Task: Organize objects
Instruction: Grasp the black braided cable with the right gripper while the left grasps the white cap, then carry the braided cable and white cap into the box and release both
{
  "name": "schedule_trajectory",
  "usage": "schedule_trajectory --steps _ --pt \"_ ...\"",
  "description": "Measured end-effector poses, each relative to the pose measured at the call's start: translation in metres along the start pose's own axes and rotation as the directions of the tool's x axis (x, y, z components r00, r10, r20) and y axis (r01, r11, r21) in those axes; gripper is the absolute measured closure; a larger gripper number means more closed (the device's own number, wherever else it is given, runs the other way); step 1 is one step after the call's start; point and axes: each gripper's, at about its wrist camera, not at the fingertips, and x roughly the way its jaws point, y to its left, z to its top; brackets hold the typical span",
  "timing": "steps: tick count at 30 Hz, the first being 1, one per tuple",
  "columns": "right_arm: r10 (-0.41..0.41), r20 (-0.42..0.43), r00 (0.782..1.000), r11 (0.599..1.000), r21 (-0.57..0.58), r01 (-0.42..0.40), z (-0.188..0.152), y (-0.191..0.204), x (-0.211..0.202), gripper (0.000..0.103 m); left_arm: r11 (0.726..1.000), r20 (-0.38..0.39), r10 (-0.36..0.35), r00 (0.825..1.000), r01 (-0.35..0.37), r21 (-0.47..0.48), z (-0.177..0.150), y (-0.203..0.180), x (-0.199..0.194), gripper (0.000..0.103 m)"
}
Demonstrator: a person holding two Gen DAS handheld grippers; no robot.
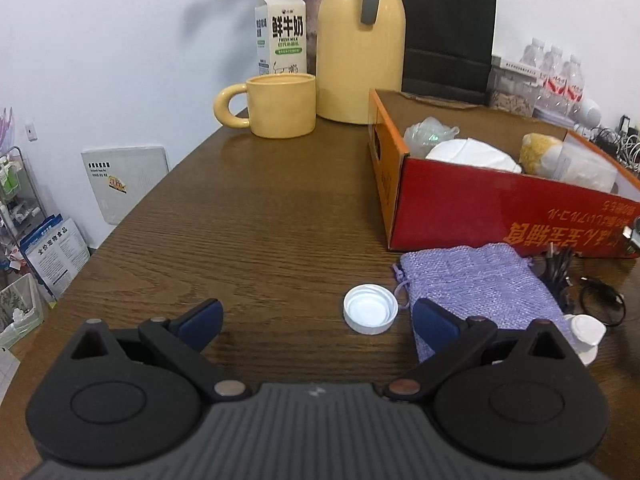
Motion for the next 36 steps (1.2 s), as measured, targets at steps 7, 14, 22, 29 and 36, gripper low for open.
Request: schedule_trajectory --steps 7,14,22,29,36 --pt "0.0 -0.002 1.0 1.0 0.0 0.0 0.0 0.0 0.0 0.013 1.0 0.011 -0.021 1.0 0.021 0.004 0.0 -0.002 0.002 0.027" --pt "-0.003 0.0 1.0 1.0 0.0 0.003 -0.001 0.0 0.0 0.013 0.997 0.053 -0.077 0.996 0.076 0.012 -0.002 -0.006 -0.005 0.073" --pt "-0.02 0.03 0.999 1.0 -0.002 0.02 -0.002 0.001 -0.006 0.013 0.996 0.114 -0.089 0.989 0.09 -0.003 0.003 -0.007 -0.021 0.073" --pt "-0.036 0.078 0.996 0.999 -0.017 0.037 0.005 0.002 -0.013 0.013 0.99 0.205 -0.143 0.968 0.138 0.039 0.024 -0.023 -0.038 0.073" --pt "-0.038 0.145 0.989 0.998 -0.041 0.045 0.037 0.002 -0.011 0.013 0.979 0.298 -0.203 0.933 0.185 0.089 0.063 -0.054 -0.043 0.073"
